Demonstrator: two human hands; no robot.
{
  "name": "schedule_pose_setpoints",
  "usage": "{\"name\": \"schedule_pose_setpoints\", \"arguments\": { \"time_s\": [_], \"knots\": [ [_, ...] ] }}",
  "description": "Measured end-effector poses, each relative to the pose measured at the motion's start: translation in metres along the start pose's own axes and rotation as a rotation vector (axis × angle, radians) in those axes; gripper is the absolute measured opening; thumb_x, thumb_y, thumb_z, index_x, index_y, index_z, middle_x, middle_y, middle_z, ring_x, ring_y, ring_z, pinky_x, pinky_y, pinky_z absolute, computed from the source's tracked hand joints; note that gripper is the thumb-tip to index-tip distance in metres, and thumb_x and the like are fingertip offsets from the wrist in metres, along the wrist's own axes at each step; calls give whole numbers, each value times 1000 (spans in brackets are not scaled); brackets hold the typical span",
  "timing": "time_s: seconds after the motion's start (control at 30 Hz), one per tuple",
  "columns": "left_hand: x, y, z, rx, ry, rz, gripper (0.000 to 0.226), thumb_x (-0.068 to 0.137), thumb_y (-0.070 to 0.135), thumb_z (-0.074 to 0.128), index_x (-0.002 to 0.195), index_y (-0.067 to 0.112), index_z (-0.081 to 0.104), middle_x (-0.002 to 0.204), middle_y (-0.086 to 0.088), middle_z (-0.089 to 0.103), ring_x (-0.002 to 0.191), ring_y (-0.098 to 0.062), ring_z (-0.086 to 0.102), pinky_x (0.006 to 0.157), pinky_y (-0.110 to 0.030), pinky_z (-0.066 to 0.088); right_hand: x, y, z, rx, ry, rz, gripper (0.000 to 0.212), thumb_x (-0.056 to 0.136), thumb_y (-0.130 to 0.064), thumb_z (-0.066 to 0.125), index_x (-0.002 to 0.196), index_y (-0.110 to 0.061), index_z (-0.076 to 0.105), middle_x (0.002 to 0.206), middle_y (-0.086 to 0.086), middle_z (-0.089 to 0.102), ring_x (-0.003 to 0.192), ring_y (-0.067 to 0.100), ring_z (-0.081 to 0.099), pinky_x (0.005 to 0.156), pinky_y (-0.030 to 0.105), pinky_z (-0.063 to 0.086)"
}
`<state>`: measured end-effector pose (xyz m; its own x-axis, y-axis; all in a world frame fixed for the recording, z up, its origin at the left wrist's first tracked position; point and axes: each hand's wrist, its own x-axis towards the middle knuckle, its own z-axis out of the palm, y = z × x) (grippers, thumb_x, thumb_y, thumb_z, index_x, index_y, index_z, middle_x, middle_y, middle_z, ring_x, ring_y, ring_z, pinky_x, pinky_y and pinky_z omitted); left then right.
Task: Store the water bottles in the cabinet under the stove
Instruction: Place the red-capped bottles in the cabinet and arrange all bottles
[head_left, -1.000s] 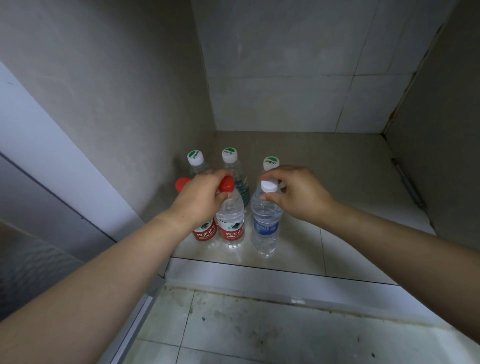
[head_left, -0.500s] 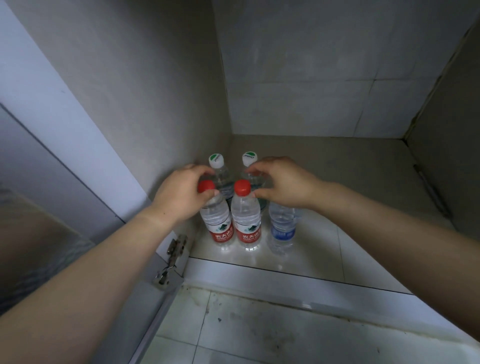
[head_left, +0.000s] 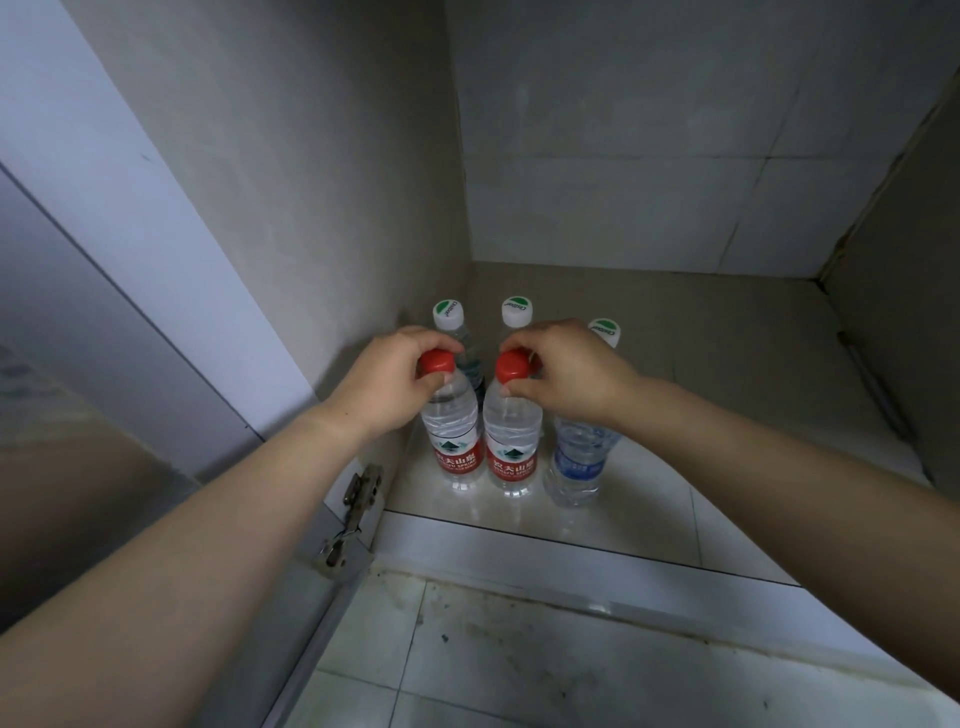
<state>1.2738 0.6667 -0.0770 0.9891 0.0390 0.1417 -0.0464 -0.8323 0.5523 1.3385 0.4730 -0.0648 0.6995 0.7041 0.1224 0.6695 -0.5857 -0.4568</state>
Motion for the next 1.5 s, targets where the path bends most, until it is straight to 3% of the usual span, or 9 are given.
{"name": "schedule_pose_setpoints", "arguments": {
  "time_s": [0.27, 0.47, 0.57, 0.67, 0.87, 0.93, 1.0, 1.1, 1.5],
  "knots": [
    [-2, 0, 2, 68, 95, -10, 37, 74, 16, 76, 110, 18, 66, 103, -5, 59, 87, -17, 56, 78, -23, 42, -2, 0, -2, 22, 1, -23, 38, 79, -25, 70, 114, -13, 62, 108, 8, 68, 96, 21, 62, 86, 35, 51],
    [-3, 1, -2, 115, 55, 22, 35, 76, 11, 73, 110, 16, 66, 110, -7, 60, 95, -22, 59, 86, -36, 49, -1, 2, -1, 22, 5, -13, 40, 76, -31, 73, 110, -12, 64, 104, 9, 69, 94, 22, 63, 85, 37, 51],
    [-1, 3, -3, 173, 33, 14, 36, 76, 16, 73, 111, 19, 64, 111, -6, 60, 97, -23, 59, 85, -33, 47, 2, 10, -15, 31, 70, 27, 48, 73, -39, 73, 112, -12, 63, 108, 9, 67, 96, 23, 62, 86, 33, 49],
    [1, 8, -4, 209, 31, -3, 40, 77, 26, 72, 115, 21, 61, 116, -5, 58, 101, -22, 57, 84, -32, 46, 2, 35, -35, 59, 167, 125, 44, 79, -32, 70, 116, -11, 61, 114, 8, 65, 96, 20, 60, 85, 29, 46],
    [7, 40, 4, 126, 87, 102, 34, 84, 37, 62, 115, 22, 61, 111, -2, 62, 98, -16, 59, 80, -29, 47, -12, 73, -37, 101, 52, 221, 40, 73, -17, 76, 111, -12, 64, 113, 10, 65, 97, 23, 62, 91, 38, 49],
    [9, 46, 11, 100, 51, 112, 36, 83, 40, 63, 114, 21, 61, 109, -1, 65, 97, -15, 61, 79, -31, 51, -11, 75, -35, 116, 76, 209, 42, 72, -11, 76, 112, -11, 64, 114, 10, 65, 97, 21, 61, 91, 33, 48],
    [9, 48, 17, 98, -4, 108, 40, 81, 39, 66, 116, 20, 61, 110, -1, 66, 98, -15, 62, 82, -35, 53, -9, 76, -34, 117, 88, 211, 43, 73, -10, 75, 114, -10, 63, 114, 9, 65, 100, 20, 60, 90, 28, 45],
    [10, 49, 24, 120, -45, 97, 41, 79, 31, 70, 118, 20, 61, 110, -3, 66, 95, -17, 62, 85, -35, 51, -6, 79, -33, 99, 85, 194, 34, 74, -11, 73, 108, -9, 65, 108, 10, 67, 99, 24, 62, 90, 34, 48],
    [6, 56, 34, 148, 9, 80, 37, 87, 24, 61, 123, 17, 56, 119, -4, 58, 106, -19, 55, 81, -18, 34, 1, 81, -31, 41, 116, 174, 31, 75, -13, 73, 106, -9, 66, 107, 11, 67, 97, 25, 61, 85, 31, 46]
  ]
}}
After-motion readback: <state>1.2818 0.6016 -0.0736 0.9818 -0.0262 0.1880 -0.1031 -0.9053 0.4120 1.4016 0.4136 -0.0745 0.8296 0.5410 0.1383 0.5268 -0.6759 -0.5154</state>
